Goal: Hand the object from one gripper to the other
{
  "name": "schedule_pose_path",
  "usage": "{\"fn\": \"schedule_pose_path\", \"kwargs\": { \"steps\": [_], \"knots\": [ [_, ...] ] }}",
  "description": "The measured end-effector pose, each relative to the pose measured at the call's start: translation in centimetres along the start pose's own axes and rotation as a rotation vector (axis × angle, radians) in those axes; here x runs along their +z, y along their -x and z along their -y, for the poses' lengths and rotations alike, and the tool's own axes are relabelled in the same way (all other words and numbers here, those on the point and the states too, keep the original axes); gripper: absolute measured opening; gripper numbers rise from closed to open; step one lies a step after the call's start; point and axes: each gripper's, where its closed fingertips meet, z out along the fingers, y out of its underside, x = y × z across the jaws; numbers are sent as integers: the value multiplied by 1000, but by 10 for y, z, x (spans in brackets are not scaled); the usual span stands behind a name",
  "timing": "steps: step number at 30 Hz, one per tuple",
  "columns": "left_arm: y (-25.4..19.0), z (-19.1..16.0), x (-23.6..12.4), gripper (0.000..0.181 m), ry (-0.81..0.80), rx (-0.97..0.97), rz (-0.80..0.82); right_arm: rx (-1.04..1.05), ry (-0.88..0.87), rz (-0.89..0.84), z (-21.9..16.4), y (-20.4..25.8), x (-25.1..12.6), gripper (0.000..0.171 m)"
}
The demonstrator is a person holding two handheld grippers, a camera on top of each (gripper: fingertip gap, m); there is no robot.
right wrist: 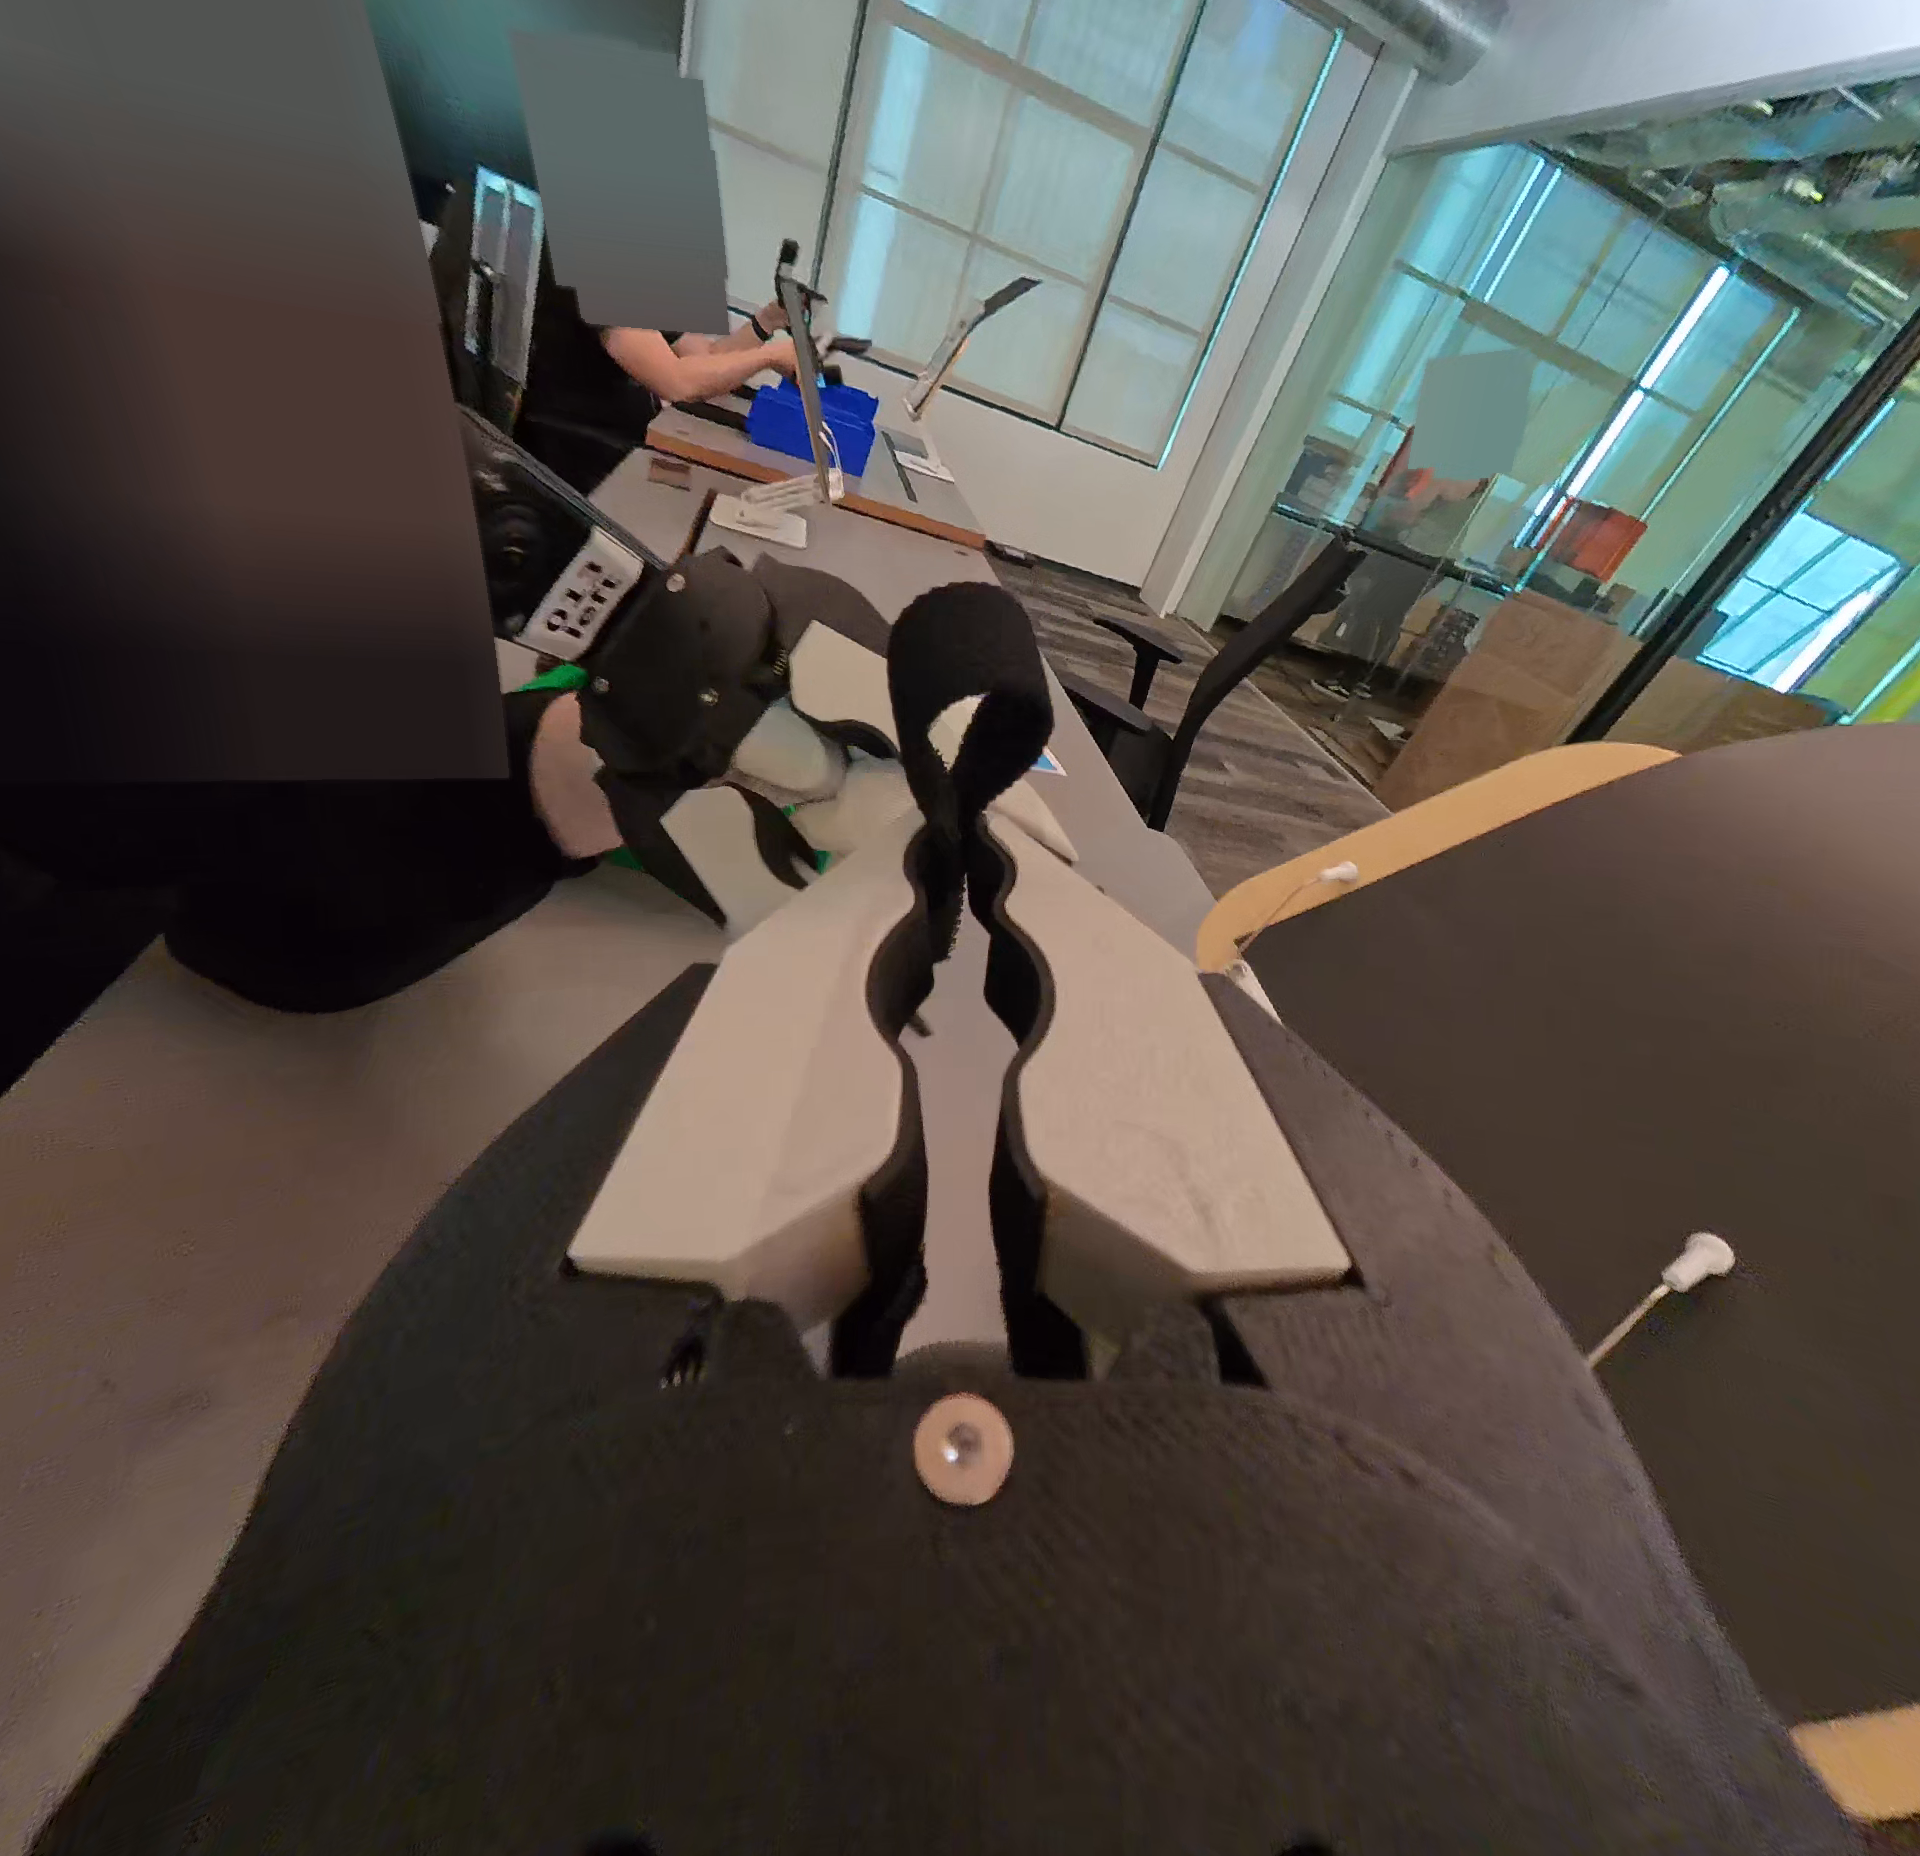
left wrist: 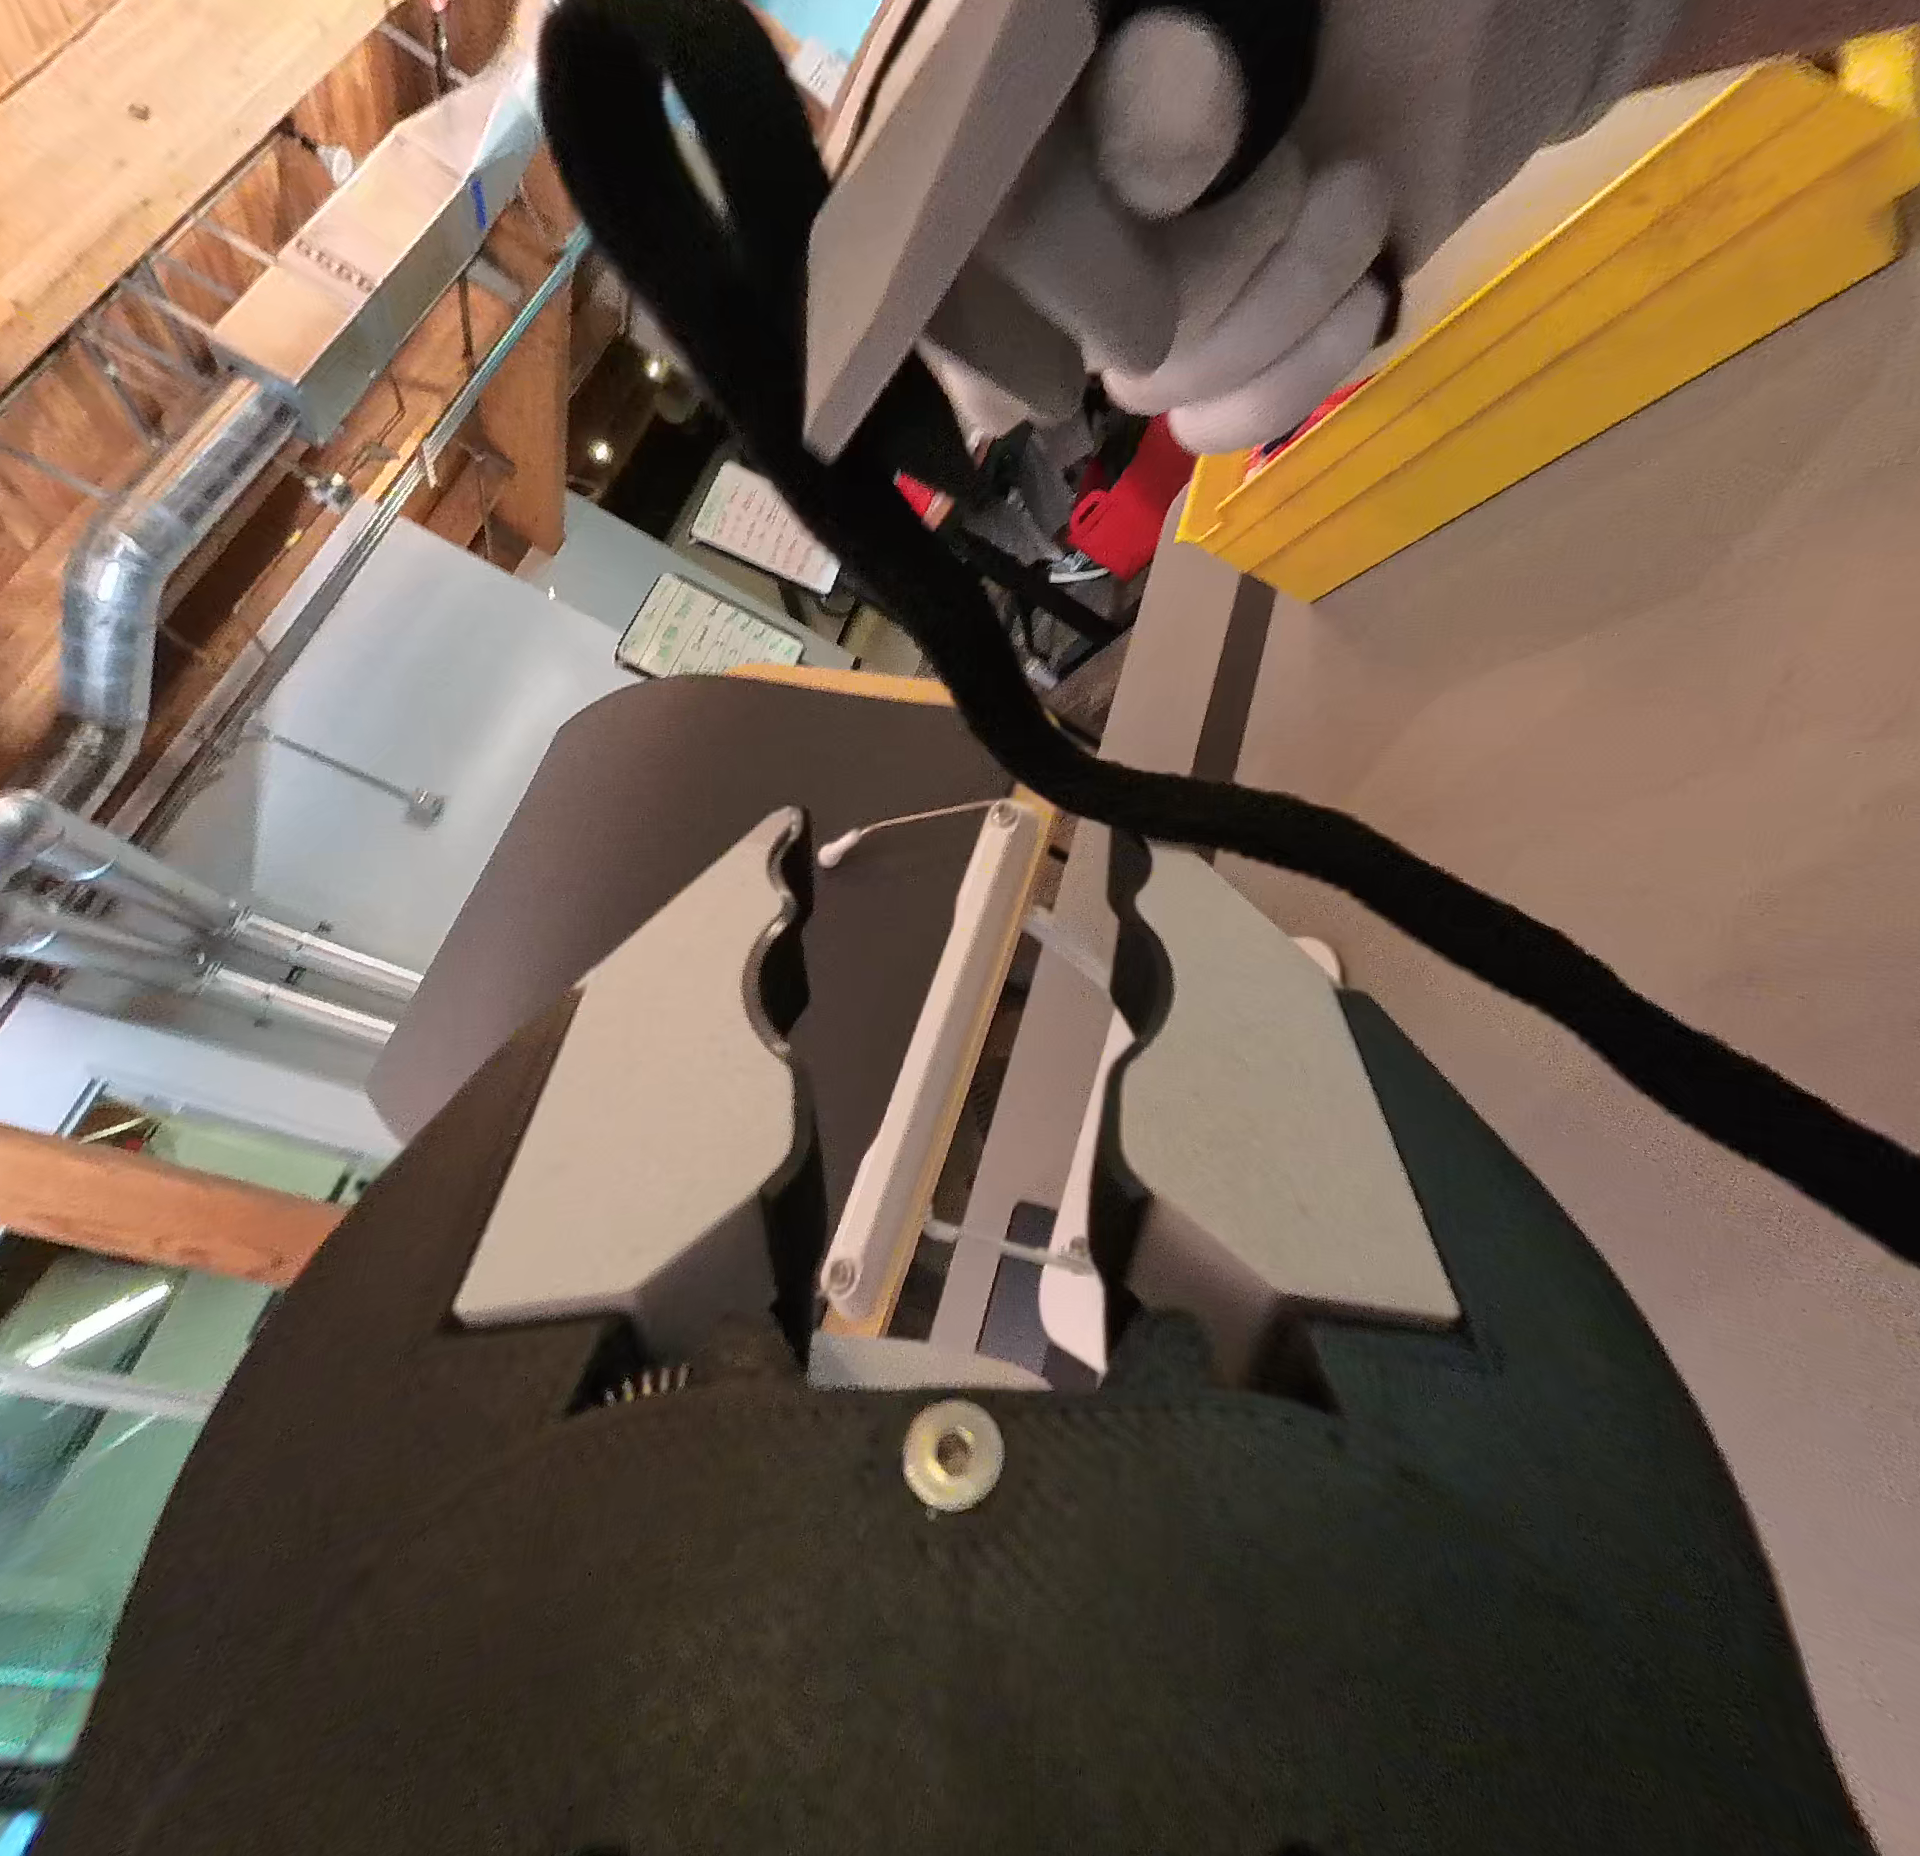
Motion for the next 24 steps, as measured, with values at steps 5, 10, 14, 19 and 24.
{"fn": "schedule_pose_path", "kwargs": {
  "steps": [5, 10, 14, 19, 24],
  "knots": [
    [-11, 13, 2, 74, -46, -10, -32, 2, 29, -25, -7, -6, 1, 0],
    [-10, 20, 3, 83, -56, -39, -24, -39, 85, -49, -20, -7, 9, 0],
    [-1, 24, 1, 77, -82, -141, -14, -87, 124, -43, -30, -3, 16, 0],
    [11, 37, -6, 54, -181, -326, -30, -132, 155, -47, -38, -1, 22, 0],
    [11, 38, -5, 45, -195, -423, -70, -198, 196, -60, -48, 1, 27, 0]
  ]
}}
